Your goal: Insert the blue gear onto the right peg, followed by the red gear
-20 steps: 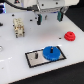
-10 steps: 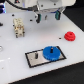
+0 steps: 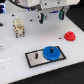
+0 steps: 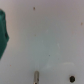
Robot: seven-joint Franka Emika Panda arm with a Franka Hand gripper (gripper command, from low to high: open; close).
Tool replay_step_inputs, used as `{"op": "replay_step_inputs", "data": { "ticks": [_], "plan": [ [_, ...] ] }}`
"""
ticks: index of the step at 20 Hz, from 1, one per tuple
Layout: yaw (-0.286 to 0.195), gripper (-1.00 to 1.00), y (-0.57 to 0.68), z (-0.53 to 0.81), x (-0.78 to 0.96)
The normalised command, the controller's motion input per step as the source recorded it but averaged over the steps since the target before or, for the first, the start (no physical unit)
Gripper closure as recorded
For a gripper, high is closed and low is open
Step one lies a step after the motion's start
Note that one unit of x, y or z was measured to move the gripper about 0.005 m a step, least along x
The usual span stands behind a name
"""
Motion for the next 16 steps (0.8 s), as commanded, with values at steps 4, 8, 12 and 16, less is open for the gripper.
{"op": "replay_step_inputs", "data": {
  "ticks": [4, 8, 12, 16],
  "plan": [
    [0.0, -1.0, 0.49, 0.16, 0.6],
    [0.0, -1.0, 0.38, 0.08, 0.6],
    [0.0, -1.0, 0.15, 0.0, 0.33],
    [0.0, -1.0, 0.21, -0.19, -0.7]
  ]
}}
